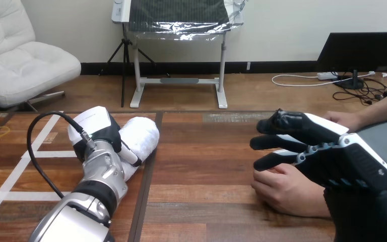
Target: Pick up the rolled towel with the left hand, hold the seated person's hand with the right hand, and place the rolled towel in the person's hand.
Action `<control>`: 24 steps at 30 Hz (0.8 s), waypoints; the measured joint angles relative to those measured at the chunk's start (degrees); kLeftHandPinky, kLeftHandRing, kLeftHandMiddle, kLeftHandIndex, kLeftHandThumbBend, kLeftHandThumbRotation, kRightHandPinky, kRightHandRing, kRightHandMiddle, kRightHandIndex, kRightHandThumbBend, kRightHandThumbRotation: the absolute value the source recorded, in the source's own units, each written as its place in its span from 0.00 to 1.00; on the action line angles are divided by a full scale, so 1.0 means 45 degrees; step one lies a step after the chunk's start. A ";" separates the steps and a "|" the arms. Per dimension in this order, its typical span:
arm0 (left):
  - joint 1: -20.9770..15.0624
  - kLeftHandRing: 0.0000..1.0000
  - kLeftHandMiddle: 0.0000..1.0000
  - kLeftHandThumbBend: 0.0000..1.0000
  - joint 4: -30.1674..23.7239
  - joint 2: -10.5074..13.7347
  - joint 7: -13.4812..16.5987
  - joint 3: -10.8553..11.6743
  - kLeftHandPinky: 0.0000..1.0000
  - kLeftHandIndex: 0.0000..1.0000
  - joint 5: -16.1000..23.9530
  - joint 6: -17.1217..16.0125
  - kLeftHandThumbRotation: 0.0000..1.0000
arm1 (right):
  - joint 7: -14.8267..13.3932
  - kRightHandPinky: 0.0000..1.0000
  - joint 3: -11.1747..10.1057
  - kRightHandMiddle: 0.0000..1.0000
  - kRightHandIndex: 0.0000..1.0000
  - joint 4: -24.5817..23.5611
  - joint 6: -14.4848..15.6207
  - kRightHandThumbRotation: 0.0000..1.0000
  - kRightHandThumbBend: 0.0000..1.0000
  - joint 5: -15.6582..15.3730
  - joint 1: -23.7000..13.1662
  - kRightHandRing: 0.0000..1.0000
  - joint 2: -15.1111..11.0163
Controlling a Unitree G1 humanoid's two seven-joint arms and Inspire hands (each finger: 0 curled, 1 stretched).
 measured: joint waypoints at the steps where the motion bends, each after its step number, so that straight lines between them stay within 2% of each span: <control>1: 0.0017 0.61 0.63 0.86 0.0000 0.0021 0.0011 0.0006 0.40 0.50 -0.0017 -0.0073 0.00 | 0.0000 0.58 0.0000 0.77 0.78 0.0000 -0.0003 1.00 1.00 0.0009 0.0001 0.71 -0.0003; 16: 0.0305 0.53 0.56 0.83 -0.0035 0.0212 0.0316 0.0163 0.36 0.49 -0.0159 -0.0765 0.00 | -0.0001 0.57 -0.0154 0.77 0.78 0.0000 -0.0092 1.00 1.00 -0.0007 -0.0066 0.70 -0.0018; 24: 0.0307 0.56 0.59 0.84 -0.0040 0.0229 0.0315 0.0337 0.36 0.50 -0.0320 -0.0765 0.00 | -0.0001 0.56 -0.0181 0.77 0.78 0.0001 -0.0162 1.00 1.00 -0.0007 -0.0141 0.70 -0.0018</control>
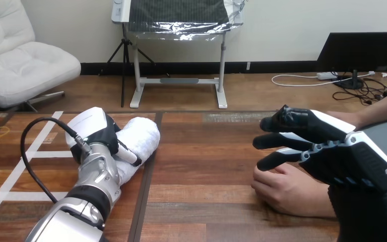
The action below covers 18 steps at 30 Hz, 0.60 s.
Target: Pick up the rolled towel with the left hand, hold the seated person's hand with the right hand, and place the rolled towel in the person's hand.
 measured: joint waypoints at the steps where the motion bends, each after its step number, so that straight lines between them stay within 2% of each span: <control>1: 0.0000 0.56 0.58 0.84 0.0000 0.0003 -0.0003 0.0017 0.36 0.50 -0.0011 0.0001 0.00 | 0.0000 0.56 -0.0009 0.77 0.78 0.0000 0.0000 1.00 1.00 0.0000 -0.0010 0.70 0.0000; 10: 0.0000 0.52 0.55 0.82 -0.0002 0.0020 -0.0054 0.0085 0.34 0.50 -0.0057 0.0029 0.00 | 0.0011 0.55 -0.0036 0.76 0.77 0.0001 0.0000 1.00 1.00 0.0066 -0.0086 0.70 -0.0021; 18: -0.0002 0.54 0.60 0.84 -0.0027 0.0032 -0.0132 0.0054 0.35 0.48 -0.0030 0.0237 0.00 | 0.0023 0.55 -0.0039 0.75 0.77 0.0001 0.0000 1.00 1.00 0.0135 -0.0195 0.69 -0.0073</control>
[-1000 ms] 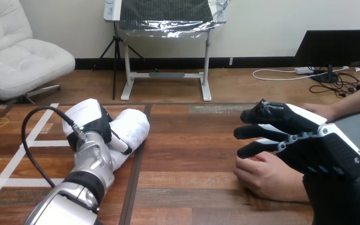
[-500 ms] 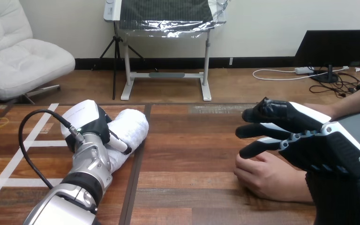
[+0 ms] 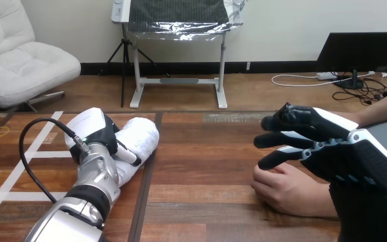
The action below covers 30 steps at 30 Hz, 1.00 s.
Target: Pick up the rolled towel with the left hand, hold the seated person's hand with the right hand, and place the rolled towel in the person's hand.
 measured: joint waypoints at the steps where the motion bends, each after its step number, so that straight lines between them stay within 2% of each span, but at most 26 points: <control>1: -0.0002 0.54 0.60 0.85 -0.0009 -0.0001 -0.0026 -0.0023 0.35 0.48 0.0029 0.0044 0.00 | 0.0000 0.55 0.0000 0.75 0.77 0.0000 0.0000 1.00 1.00 0.0000 -0.0008 0.69 -0.0003; 10: -0.0087 0.53 0.61 0.86 -0.0120 -0.0023 -0.0293 -0.0440 0.33 0.52 0.0417 0.0499 0.00 | -0.0001 0.55 -0.0003 0.75 0.76 0.0000 0.0000 1.00 1.00 -0.0009 -0.0054 0.69 0.0000; 16: -0.0092 0.52 0.61 0.86 -0.0143 -0.0030 -0.0396 -0.0468 0.31 0.52 0.0435 0.0550 0.00 | -0.0005 0.55 -0.0004 0.75 0.76 0.0000 0.0000 1.00 1.00 -0.0009 -0.0066 0.69 0.0000; 22: -0.0091 0.39 0.49 0.82 -0.0159 -0.0030 -0.0400 -0.0436 0.25 0.52 0.0413 0.0543 0.00 | -0.0006 0.55 -0.0026 0.75 0.76 0.0000 0.0000 1.00 1.00 -0.0018 -0.0079 0.69 -0.0001; 23: -0.0091 0.37 0.47 0.79 -0.0159 -0.0030 -0.0391 -0.0427 0.25 0.52 0.0403 0.0523 0.00 | -0.0006 0.54 -0.0031 0.75 0.76 0.0000 0.0000 1.00 1.00 -0.0018 -0.0082 0.69 -0.0001; 30: -0.0090 0.36 0.45 0.71 -0.0160 -0.0019 -0.0346 -0.0317 0.25 0.54 0.0221 0.0304 0.00 | -0.0009 0.54 -0.0065 0.75 0.76 0.0001 0.0001 1.00 1.00 -0.0018 -0.0102 0.68 0.0004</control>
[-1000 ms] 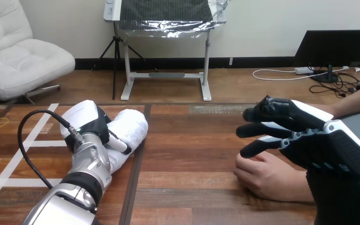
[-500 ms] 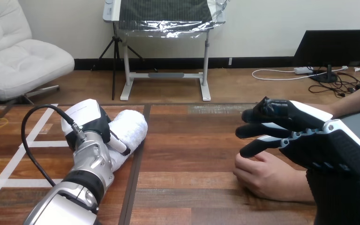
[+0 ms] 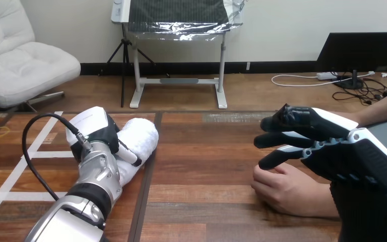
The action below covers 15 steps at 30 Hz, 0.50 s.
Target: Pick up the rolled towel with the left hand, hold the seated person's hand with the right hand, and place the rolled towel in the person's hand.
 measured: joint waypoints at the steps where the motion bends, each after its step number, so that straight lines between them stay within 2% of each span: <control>1: 0.0000 0.36 0.45 0.70 0.0000 0.0001 0.0000 0.0016 0.25 0.55 -0.0020 -0.0016 0.00 | -0.0002 0.54 0.0001 0.75 0.76 0.0000 0.0000 1.00 1.00 0.0001 -0.0005 0.68 0.0002; 5: 0.0000 0.37 0.46 0.66 0.0000 0.0003 0.0004 0.0059 0.26 0.56 -0.0057 -0.0032 0.00 | -0.0013 0.54 0.0002 0.75 0.76 0.0001 0.0003 1.00 1.00 0.0002 -0.0020 0.68 0.0016; 15: 0.0003 0.40 0.49 0.65 0.0000 0.0015 0.0025 0.0187 0.28 0.55 -0.0241 -0.0142 0.00 | -0.0081 0.54 0.0002 0.76 0.76 0.0051 0.0020 1.00 1.00 -0.0015 -0.0114 0.68 0.0108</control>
